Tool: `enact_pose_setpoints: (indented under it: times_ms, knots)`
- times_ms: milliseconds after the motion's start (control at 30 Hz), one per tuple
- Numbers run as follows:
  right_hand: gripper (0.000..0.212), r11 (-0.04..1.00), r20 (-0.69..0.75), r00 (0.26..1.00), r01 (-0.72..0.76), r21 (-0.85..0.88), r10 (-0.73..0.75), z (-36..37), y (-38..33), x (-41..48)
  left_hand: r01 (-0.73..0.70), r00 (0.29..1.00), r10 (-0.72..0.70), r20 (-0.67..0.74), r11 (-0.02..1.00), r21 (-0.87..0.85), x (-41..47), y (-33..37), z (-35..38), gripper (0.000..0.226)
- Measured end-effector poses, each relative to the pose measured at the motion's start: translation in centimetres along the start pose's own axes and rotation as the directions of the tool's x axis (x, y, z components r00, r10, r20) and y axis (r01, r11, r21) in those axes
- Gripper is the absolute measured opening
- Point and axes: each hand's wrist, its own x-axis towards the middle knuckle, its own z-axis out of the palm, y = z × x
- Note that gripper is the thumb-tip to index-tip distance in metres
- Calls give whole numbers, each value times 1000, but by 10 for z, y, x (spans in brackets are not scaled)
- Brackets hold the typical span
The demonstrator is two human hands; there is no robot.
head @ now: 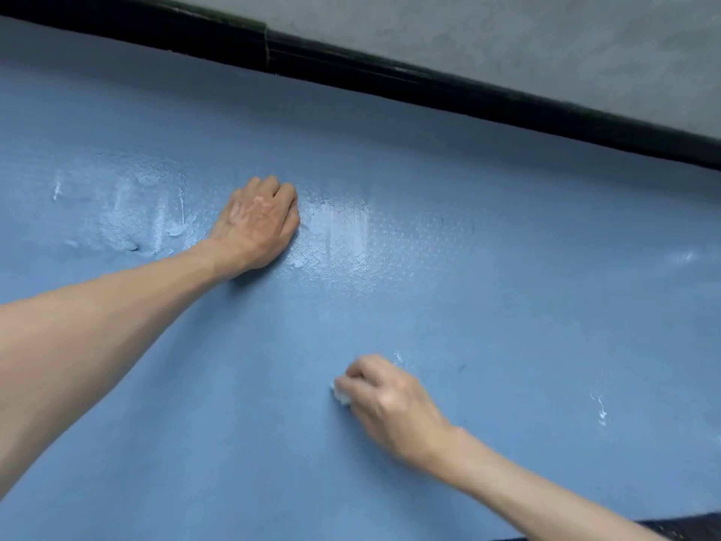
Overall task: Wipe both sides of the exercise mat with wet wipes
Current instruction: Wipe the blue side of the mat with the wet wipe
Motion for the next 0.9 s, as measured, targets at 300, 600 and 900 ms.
enact_pose_setpoints:
  times_ms: [300,600,900]
  knots:
    - [15,928,-194,915,-370,-49,355,-16,50,130,39,946,-13,323,997,-74,-6,9,-20,27]
    - [15,1000,69,997,-22,10,21,4,-27,-59,17,892,55,448,988,-155,-13,-7,-30,46]
    - [18,977,-153,974,-184,-105,167,-16,29,50,-211,785,338,519,934,-289,-46,16,-34,49]
